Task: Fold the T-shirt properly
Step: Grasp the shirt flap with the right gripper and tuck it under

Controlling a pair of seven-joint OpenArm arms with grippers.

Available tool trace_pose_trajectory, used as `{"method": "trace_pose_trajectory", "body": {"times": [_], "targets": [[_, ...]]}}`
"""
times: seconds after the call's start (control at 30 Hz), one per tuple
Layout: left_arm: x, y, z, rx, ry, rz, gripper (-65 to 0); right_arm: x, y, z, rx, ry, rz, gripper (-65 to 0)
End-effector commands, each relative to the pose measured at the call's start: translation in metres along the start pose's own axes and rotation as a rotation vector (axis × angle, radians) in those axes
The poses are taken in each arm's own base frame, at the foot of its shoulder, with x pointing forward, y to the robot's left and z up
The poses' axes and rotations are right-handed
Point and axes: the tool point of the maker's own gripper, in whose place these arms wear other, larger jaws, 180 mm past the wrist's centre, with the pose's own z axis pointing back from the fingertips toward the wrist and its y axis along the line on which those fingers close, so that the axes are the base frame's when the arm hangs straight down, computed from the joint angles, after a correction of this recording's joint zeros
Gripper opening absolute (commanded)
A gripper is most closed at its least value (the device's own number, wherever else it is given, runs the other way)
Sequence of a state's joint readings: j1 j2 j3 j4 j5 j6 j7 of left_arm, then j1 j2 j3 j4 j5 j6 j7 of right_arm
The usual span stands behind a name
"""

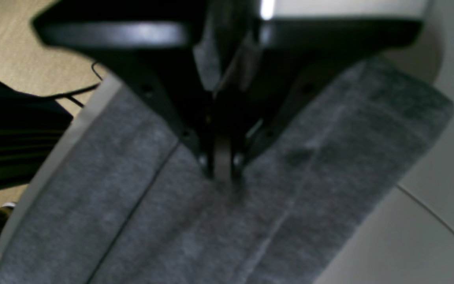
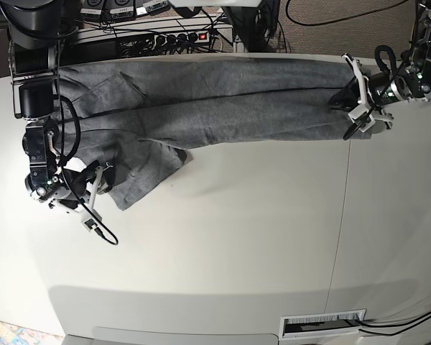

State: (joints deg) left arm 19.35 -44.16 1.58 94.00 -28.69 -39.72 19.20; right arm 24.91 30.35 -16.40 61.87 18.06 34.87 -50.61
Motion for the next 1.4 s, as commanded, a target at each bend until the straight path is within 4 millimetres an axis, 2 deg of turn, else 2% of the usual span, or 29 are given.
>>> {"method": "trace_pose_trajectory", "body": {"times": [0.0, 0.1, 0.23, 0.4, 0.47, 0.5, 0.7, 0.8, 1.07, 1.2, 1.37], "targets": [[0.01, 0.005, 0.006, 0.005, -0.031, -0.015, -65.0, -0.007, -0.008, 0.005, -0.016, 0.048, 0.004, -34.4], [0.01, 0.005, 0.006, 0.005, -0.031, -0.015, -65.0, -0.012, 0.003, 0.005, 0.047, 0.08, -0.045, -42.4], [0.01, 0.005, 0.006, 0.005, -0.031, -0.015, -65.0, -0.019, 0.017, 0.007, 0.121, 0.12, -0.09, -42.8], [0.01, 0.005, 0.006, 0.005, -0.031, -0.015, -65.0, -0.022, 0.023, 0.008, 0.149, 0.144, -0.104, -56.5], [0.01, 0.005, 0.006, 0.005, -0.031, -0.015, -65.0, -0.022, 0.024, 0.009, 0.155, 0.143, -0.108, -63.7], [0.01, 0.005, 0.006, 0.005, -0.031, -0.015, -65.0, -0.022, 0.024, 0.009, 0.155, 0.143, -0.107, -65.0], [0.01, 0.005, 0.006, 0.005, -0.031, -0.015, -65.0, -0.009, 0.023, 0.014, 0.155, 0.102, -0.095, -65.0], [0.01, 0.005, 0.006, 0.005, -0.031, -0.015, -65.0, 0.004, 0.027, 0.026, 0.187, 0.059, -0.088, -65.0], [0.01, 0.005, 0.006, 0.005, -0.031, -0.015, -65.0, 0.018, 0.027, 0.054, 0.172, 0.038, 0.003, -65.0], [0.01, 0.005, 0.006, 0.005, -0.031, -0.015, -65.0, 0.013, 0.028, 0.065, 0.172, 0.041, 0.031, -65.0], [0.01, 0.005, 0.006, 0.005, -0.031, -0.015, -65.0, -0.008, 0.041, 0.069, 0.181, 0.081, 0.077, -65.0]]}}
